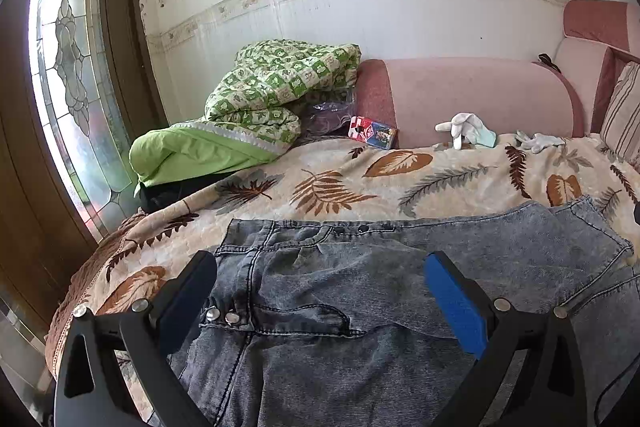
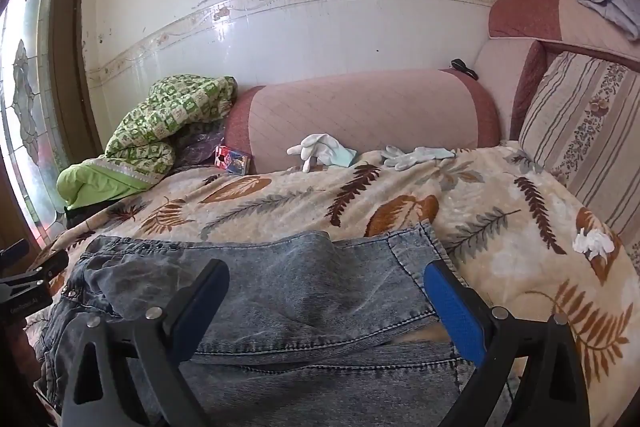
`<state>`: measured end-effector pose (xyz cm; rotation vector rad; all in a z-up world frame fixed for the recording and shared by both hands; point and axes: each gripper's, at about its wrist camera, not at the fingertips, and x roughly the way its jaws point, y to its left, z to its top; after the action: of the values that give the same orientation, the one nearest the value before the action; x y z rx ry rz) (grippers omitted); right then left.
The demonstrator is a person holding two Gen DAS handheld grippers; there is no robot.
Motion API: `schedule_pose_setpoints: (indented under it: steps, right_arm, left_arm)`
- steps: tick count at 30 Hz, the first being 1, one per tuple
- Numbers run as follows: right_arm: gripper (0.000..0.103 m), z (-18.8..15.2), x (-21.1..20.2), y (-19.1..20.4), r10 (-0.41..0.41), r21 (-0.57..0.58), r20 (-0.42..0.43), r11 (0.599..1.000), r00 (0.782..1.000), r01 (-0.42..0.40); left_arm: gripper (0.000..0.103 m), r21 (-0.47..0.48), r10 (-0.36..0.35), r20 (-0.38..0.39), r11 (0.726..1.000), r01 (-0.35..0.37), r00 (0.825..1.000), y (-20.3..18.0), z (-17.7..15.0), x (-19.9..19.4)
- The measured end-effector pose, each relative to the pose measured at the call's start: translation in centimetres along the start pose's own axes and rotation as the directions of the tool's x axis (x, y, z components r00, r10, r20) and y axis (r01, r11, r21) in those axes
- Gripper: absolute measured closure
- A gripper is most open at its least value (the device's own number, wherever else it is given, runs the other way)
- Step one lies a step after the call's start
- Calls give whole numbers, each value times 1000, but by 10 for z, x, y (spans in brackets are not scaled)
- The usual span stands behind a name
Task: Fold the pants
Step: 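Position both open tools above the spread grey denim jeans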
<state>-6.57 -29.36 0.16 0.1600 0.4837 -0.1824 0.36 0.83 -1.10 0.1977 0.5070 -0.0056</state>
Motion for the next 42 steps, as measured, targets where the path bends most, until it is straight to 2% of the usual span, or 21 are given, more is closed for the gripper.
schedule_pose_setpoints:
  steps: [19, 24, 27, 30, 32, 36, 42]
  right_arm:
    - [4, 1, 12, -16, -13, 71, -82, 997, 997, 19]
    - [4, 13, 18, -34, -24, 78, -94, 996, 995, 32]
    - [4, 19, 31, -66, -11, 168, -136, 985, 991, 34]
    - [4, 14, 37, -97, -30, 295, -161, 952, 986, 77]
    - [4, 10, 39, -106, -9, 348, -176, 935, 984, 71]
    - [4, 6, 31, -82, -34, 263, -160, 962, 986, 76]
    - [4, -3, 15, -17, 30, 72, -107, 997, 994, -22]
  left_arm:
    - [0, 34, 2, -39, 999, -1, 999, 0, -6, 10]
    - [0, 25, -29, -99, 999, 32, 995, 9, -2, 23]
    - [0, -20, -5, -115, 1000, 3, 993, 23, -2, 32]
    - [0, -46, 3, -129, 999, -9, 992, 30, -3, 38]
    - [0, -42, 0, -127, 999, -5, 992, 27, -4, 37]
    - [0, 8, -4, -87, 1000, 4, 996, 15, -6, 27]
    - [0, 41, -16, -64, 999, 19, 998, 4, -6, 16]
